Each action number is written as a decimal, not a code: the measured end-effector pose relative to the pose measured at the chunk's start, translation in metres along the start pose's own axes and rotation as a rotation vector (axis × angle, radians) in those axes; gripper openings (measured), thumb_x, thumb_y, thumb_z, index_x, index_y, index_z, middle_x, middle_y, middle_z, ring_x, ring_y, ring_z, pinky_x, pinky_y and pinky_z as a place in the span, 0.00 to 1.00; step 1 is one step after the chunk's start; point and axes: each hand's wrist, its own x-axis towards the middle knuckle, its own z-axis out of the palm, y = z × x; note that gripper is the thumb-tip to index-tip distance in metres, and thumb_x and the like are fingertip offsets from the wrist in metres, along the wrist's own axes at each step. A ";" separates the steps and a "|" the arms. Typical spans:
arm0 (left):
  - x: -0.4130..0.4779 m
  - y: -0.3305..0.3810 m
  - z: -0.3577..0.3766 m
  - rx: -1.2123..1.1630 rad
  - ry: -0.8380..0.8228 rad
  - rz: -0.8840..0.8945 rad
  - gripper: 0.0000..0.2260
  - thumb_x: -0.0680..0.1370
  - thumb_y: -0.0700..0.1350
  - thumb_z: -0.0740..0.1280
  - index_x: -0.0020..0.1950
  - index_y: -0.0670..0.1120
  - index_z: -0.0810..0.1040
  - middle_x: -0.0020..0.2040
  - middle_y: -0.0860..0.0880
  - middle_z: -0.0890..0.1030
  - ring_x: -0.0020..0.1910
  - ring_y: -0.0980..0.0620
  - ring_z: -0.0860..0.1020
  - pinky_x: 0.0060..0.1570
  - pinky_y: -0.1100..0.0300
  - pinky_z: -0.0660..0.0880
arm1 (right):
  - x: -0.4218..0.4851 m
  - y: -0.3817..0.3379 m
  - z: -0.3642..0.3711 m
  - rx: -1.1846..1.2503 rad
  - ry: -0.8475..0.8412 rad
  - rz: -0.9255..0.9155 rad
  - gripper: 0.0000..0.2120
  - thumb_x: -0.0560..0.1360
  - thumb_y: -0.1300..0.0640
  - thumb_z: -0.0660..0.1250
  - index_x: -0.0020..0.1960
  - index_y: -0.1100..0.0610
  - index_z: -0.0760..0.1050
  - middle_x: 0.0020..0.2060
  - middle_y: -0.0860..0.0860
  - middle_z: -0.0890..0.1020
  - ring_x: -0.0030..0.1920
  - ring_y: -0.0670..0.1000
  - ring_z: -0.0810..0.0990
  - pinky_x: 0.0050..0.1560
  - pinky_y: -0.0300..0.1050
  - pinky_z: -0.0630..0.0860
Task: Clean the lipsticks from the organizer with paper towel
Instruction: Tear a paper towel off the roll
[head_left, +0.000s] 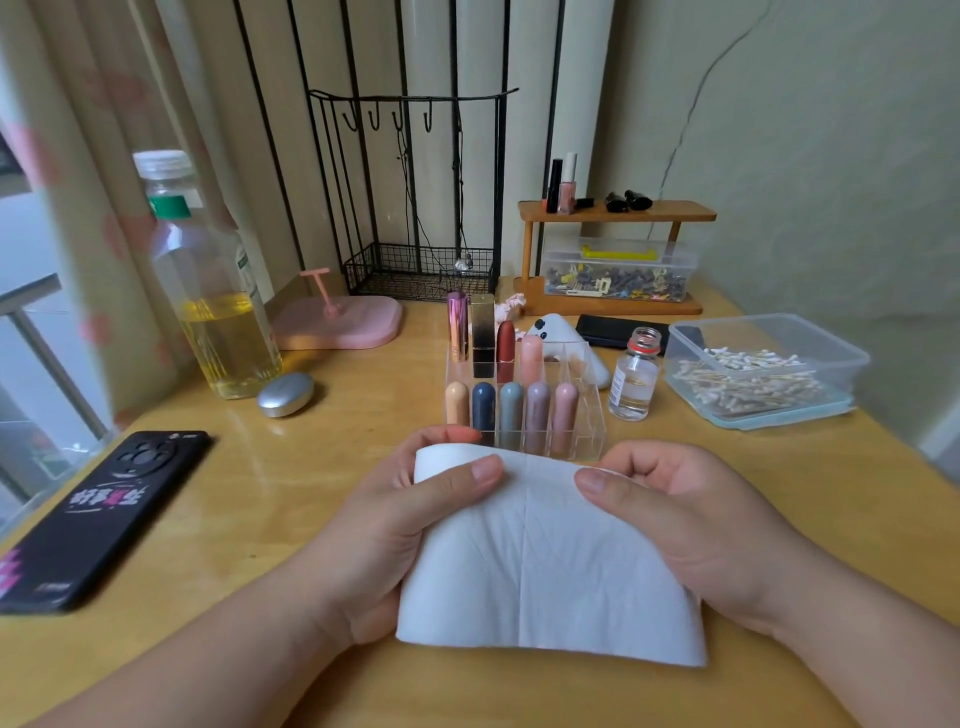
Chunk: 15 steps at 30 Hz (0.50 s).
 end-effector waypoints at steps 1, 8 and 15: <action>0.000 0.000 0.000 0.012 0.008 0.009 0.27 0.62 0.42 0.79 0.59 0.46 0.76 0.50 0.38 0.82 0.47 0.38 0.82 0.44 0.46 0.80 | 0.000 0.000 0.000 -0.032 0.006 -0.023 0.15 0.69 0.45 0.71 0.35 0.56 0.75 0.31 0.51 0.68 0.34 0.50 0.65 0.36 0.40 0.62; 0.004 0.015 0.000 0.111 0.201 0.226 0.24 0.61 0.44 0.78 0.54 0.49 0.76 0.43 0.39 0.81 0.37 0.40 0.81 0.38 0.42 0.80 | 0.002 0.000 0.000 -0.025 0.065 -0.103 0.17 0.74 0.48 0.73 0.35 0.59 0.73 0.27 0.52 0.66 0.29 0.49 0.62 0.27 0.39 0.59; 0.021 0.035 -0.046 0.598 0.713 0.649 0.27 0.66 0.57 0.80 0.58 0.57 0.69 0.53 0.53 0.78 0.48 0.55 0.78 0.46 0.55 0.76 | 0.007 0.006 -0.014 -0.274 0.059 0.032 0.15 0.77 0.50 0.70 0.37 0.58 0.73 0.29 0.52 0.72 0.30 0.49 0.69 0.31 0.43 0.63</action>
